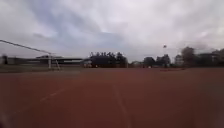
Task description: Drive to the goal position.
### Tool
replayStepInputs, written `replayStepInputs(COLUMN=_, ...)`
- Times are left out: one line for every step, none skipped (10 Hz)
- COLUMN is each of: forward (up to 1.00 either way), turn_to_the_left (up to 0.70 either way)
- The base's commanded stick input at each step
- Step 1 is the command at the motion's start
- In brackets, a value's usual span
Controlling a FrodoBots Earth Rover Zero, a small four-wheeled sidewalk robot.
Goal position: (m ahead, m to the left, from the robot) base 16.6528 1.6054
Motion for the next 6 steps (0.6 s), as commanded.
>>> replayStepInputs(forward=0.70, turn_to_the_left=0.00)
replayStepInputs(forward=0.70, turn_to_the_left=0.00)
replayStepInputs(forward=0.70, turn_to_the_left=0.00)
replayStepInputs(forward=0.70, turn_to_the_left=0.00)
replayStepInputs(forward=0.70, turn_to_the_left=0.00)
replayStepInputs(forward=0.70, turn_to_the_left=0.00)
